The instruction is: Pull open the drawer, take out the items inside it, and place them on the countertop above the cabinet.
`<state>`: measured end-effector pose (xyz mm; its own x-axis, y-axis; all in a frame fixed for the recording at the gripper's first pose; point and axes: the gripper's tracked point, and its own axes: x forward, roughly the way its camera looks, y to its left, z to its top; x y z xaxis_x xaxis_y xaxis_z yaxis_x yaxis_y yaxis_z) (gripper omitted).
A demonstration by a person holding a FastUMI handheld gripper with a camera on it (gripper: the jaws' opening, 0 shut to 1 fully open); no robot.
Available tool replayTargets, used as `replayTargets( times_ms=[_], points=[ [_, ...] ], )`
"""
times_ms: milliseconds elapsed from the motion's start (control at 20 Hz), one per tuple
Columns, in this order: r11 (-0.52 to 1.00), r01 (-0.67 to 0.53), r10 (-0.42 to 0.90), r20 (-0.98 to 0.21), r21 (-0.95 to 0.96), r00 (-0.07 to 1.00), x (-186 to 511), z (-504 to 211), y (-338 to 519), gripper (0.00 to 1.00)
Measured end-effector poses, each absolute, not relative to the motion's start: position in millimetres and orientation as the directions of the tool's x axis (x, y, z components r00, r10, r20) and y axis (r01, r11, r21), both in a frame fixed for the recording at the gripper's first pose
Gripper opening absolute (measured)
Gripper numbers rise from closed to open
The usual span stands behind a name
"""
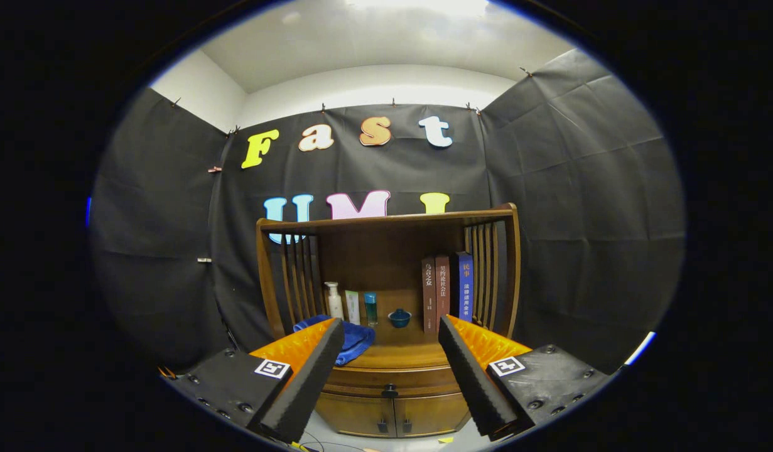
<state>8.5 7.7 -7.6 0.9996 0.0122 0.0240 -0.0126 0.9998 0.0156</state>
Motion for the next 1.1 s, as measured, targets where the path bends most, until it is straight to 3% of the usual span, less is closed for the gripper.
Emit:
replayTargets(
  times_ms=[550,1100],
  points=[
    [0.999,-0.034,0.035,-0.059,0.015,0.998,56,-102,16,0.99],
    [0.998,-0.011,0.023,-0.197,0.064,0.980,132,-247,11,0.99]
  ],
)
